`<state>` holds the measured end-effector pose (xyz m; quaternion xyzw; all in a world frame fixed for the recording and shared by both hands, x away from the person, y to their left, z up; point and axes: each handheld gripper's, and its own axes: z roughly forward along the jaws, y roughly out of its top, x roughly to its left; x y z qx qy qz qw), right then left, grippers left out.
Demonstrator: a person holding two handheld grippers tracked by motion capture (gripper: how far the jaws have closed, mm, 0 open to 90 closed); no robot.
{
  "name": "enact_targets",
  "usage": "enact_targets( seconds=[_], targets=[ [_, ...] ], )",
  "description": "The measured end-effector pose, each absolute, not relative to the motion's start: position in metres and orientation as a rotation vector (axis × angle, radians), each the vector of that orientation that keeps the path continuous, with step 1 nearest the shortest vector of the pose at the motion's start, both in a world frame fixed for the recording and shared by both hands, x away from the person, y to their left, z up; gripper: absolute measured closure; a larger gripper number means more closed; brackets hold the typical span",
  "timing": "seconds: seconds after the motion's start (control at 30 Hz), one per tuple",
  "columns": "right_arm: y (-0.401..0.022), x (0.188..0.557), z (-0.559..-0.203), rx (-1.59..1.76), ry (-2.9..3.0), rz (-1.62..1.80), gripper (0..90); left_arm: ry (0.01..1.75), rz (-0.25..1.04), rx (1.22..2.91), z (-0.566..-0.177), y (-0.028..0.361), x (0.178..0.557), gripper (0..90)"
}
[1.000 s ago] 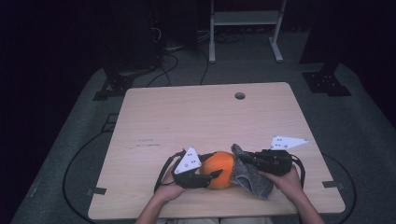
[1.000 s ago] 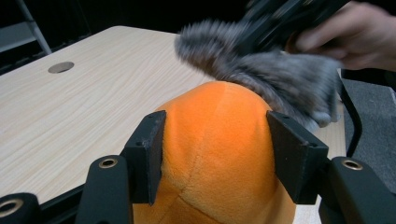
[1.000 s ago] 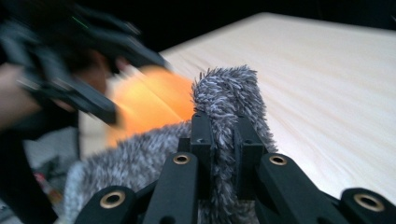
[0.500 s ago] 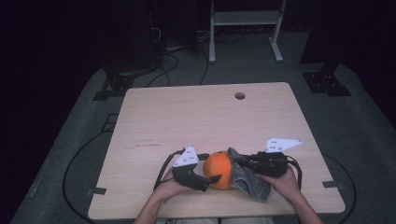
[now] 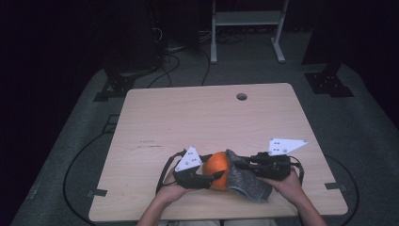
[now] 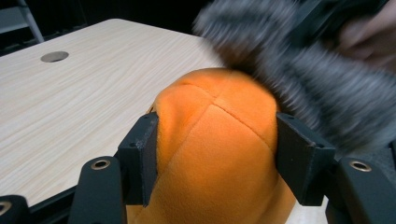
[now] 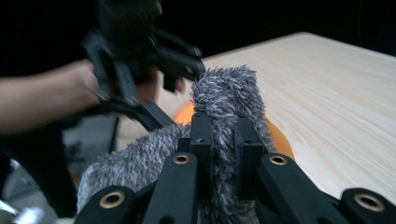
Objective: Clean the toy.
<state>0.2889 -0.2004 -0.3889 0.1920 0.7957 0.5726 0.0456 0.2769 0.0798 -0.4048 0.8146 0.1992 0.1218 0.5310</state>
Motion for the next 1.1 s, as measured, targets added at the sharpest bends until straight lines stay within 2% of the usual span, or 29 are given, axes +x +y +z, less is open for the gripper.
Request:
enact_targets(
  seconds=[0.1,0.17,0.23,0.27,0.3,0.4,0.53,0.6,0.7,0.77,0.87,0.93,1.0,1.1],
  targets=[
    [-0.200,0.295,-0.398,0.639,2.438,1.729,80.7,0.474,0.270,1.957,-0.409,0.080,0.277,34.2],
    [-0.207,0.302,-0.410,0.714,2.435,1.745,80.7,0.438,0.192,1.953,-0.413,0.084,0.281,25.2],
    [-0.212,0.303,-0.410,0.738,2.418,1.708,80.7,0.411,0.184,1.965,-0.415,0.083,0.281,19.2],
    [-0.212,0.303,-0.410,0.738,2.418,1.708,80.7,0.411,0.184,1.965,-0.415,0.083,0.281,20.2],
    [-0.215,0.304,-0.412,0.758,2.420,1.668,80.8,0.421,0.285,1.985,-0.418,0.079,0.278,24.0],
    [-0.216,0.302,-0.410,0.738,2.429,1.642,80.9,0.439,0.311,1.973,-0.419,0.075,0.277,30.6],
    [-0.210,0.293,-0.399,0.622,2.439,1.741,80.9,0.425,0.309,1.976,-0.419,0.070,0.275,31.7],
    [-0.198,0.288,-0.391,0.549,2.439,1.685,80.8,0.359,0.306,2.016,-0.418,0.067,0.269,28.7],
    [-0.201,0.292,-0.395,0.580,2.423,1.683,80.7,0.348,0.283,2.009,-0.417,0.072,0.272,21.6],
    [-0.210,0.294,-0.398,0.615,2.398,1.687,80.7,0.439,0.292,2.012,-0.416,0.077,0.280,19.6],
    [-0.218,0.297,-0.399,0.633,2.393,1.679,80.7,0.440,0.264,2.011,-0.422,0.077,0.283,27.3],
    [-0.222,0.296,-0.398,0.622,2.406,1.672,80.8,0.419,0.277,2.013,-0.425,0.073,0.280,29.4],
    [-0.219,0.292,-0.396,0.578,2.426,1.641,80.9,0.405,0.290,2.031,-0.425,0.070,0.278,34.0],
    [-0.201,0.284,-0.388,0.459,2.468,1.667,80.9,0.330,0.256,2.088,-0.427,0.063,0.272,36.3]
  ],
)
